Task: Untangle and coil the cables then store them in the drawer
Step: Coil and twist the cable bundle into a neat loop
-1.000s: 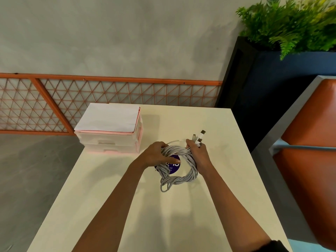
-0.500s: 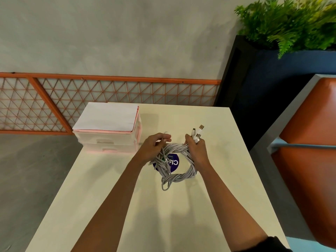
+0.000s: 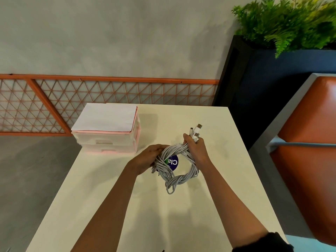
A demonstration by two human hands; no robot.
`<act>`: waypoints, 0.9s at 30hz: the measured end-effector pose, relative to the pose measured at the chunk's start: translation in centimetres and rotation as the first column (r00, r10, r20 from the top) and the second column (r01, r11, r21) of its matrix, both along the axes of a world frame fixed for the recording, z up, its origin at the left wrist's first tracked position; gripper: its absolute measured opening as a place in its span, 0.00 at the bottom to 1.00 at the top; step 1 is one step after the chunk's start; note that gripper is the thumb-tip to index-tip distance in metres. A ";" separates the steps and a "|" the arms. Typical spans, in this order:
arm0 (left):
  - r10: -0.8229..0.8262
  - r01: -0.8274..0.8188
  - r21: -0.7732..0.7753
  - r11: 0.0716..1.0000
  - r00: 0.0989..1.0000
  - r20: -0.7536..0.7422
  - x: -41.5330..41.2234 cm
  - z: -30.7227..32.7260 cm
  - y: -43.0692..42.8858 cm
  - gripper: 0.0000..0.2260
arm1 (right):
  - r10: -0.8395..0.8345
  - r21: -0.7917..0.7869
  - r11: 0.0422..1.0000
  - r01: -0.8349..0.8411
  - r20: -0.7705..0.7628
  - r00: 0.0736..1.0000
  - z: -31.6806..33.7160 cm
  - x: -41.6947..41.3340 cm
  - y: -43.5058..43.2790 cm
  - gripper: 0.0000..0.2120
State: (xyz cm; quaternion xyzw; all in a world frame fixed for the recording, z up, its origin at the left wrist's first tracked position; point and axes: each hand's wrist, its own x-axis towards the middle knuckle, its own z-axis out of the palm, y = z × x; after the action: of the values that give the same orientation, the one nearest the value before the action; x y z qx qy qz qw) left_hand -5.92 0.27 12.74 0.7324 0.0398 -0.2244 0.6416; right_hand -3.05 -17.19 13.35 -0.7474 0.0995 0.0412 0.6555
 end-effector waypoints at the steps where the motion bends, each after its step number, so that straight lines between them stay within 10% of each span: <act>1: 0.002 -0.005 -0.042 0.999 0.998 -0.055 0.0 -0.1 0.1 0.13 | 0.011 0.010 1.000 -0.011 0.003 1.000 0.1 0.0 -0.1 0.15; 8: -0.009 -0.009 -0.102 0.995 0.985 -0.173 -0.2 -0.5 -0.1 0.11 | 0.029 -0.058 0.998 -0.028 0.011 1.000 0.2 0.4 -0.1 0.18; 15: -0.024 -0.012 -0.169 0.985 0.978 -0.207 -0.4 -0.1 -0.5 0.29 | 0.057 -0.118 0.992 -0.053 0.030 0.998 0.5 1.2 0.2 0.18; 20: 0.080 -0.086 -0.107 0.991 0.995 -0.056 -0.1 -0.4 -1.1 0.14 | 0.033 -0.067 0.997 -0.032 0.012 0.999 0.1 1.4 0.0 0.16; 27: -0.221 0.186 -0.185 0.965 0.957 -0.189 0.3 0.5 -0.8 0.09 | 0.111 -0.024 0.993 -0.112 -0.023 0.994 -0.5 1.0 -0.5 0.15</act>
State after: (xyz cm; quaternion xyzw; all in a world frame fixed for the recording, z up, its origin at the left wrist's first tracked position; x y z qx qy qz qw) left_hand -5.64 -0.56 13.21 0.6495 0.0119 -0.3672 0.6657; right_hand -2.07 -17.72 12.83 -0.7597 0.0652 0.0844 0.6415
